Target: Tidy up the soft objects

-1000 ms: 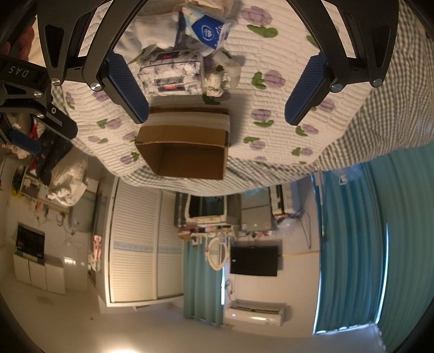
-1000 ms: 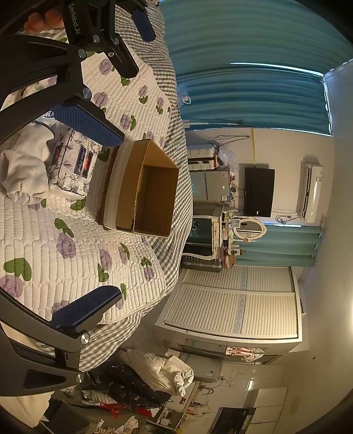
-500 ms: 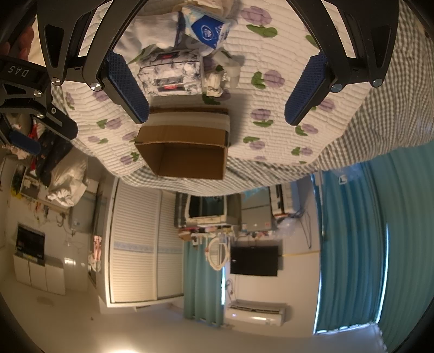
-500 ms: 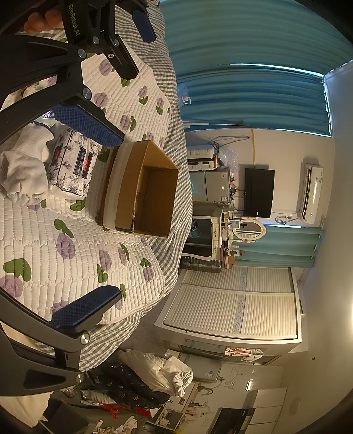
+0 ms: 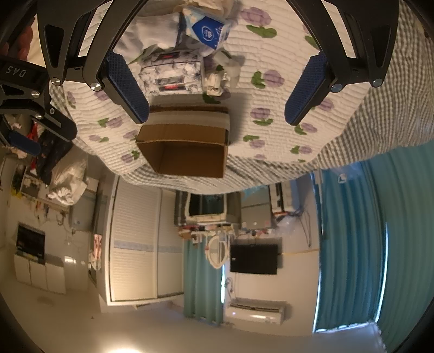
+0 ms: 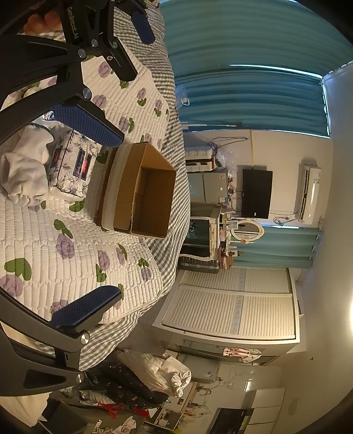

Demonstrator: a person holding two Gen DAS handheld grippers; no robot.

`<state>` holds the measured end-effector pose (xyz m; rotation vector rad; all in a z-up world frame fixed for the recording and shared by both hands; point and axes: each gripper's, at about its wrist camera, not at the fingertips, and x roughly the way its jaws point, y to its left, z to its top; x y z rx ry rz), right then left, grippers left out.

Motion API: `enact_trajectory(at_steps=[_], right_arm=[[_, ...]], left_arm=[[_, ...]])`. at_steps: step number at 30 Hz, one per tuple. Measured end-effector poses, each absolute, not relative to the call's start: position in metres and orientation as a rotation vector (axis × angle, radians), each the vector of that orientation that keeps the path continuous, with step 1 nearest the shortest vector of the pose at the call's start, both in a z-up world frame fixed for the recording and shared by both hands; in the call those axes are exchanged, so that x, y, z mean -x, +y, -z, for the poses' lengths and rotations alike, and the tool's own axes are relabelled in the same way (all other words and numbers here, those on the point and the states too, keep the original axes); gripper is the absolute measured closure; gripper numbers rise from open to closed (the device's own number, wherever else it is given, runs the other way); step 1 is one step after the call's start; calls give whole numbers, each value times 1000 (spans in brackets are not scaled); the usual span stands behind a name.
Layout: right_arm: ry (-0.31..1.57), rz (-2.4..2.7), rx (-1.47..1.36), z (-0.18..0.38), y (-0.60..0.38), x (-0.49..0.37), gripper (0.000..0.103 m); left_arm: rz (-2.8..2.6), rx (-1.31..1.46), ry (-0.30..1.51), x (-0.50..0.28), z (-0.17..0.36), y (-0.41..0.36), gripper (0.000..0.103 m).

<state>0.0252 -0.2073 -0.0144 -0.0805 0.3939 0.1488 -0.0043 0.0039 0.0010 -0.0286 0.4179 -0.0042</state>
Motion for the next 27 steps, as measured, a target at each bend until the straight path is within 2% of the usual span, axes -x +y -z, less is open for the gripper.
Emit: enact_trajectory(at_steps=[11,21,27], right_arm=[[400,-209,116,5,-206,-3,0],[697,-303,161,101,-189,-26,0],[800,-376,219,142,-166,-33,0]], left_arm=[[11,23,453,16,-3,9,1],[-30,17,640,14,66,18,1],[-38,16,729,10,98,18,2]])
